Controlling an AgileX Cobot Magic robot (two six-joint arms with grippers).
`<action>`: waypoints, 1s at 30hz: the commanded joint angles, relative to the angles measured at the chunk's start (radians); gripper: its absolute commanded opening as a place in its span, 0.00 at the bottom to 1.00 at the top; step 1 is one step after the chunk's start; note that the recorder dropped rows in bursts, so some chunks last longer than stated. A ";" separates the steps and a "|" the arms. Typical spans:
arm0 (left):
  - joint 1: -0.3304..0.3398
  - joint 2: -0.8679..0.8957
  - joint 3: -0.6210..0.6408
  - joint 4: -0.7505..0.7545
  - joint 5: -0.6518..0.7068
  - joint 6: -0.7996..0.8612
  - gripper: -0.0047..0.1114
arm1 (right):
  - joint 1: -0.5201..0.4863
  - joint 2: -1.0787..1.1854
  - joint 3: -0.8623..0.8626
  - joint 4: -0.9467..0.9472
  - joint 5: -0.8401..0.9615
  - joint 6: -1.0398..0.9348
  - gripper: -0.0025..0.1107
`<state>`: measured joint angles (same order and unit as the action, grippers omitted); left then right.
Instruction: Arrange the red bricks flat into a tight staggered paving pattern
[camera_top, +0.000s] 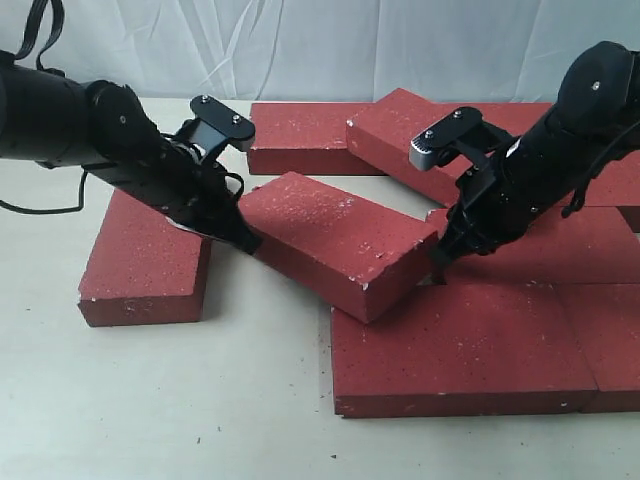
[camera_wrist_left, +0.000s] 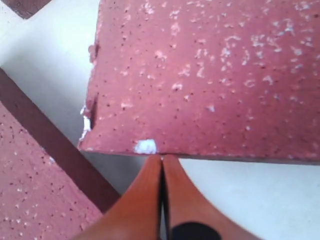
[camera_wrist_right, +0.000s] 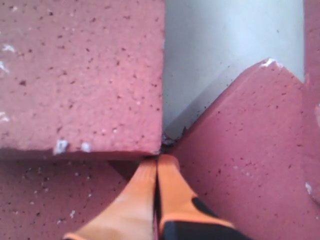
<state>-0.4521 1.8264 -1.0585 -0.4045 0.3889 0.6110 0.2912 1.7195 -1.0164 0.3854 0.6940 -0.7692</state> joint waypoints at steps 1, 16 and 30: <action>-0.007 -0.057 -0.006 0.034 0.076 0.003 0.04 | 0.001 0.001 -0.008 0.022 -0.062 -0.009 0.01; -0.007 -0.107 -0.006 0.046 0.141 -0.001 0.04 | 0.055 0.103 -0.047 0.151 -0.352 -0.049 0.01; 0.059 -0.106 -0.006 0.107 0.087 -0.009 0.04 | 0.022 -0.013 -0.076 0.097 -0.181 0.071 0.01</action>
<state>-0.4307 1.7285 -1.0615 -0.3151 0.4912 0.6129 0.3235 1.7624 -1.0878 0.4133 0.3803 -0.7215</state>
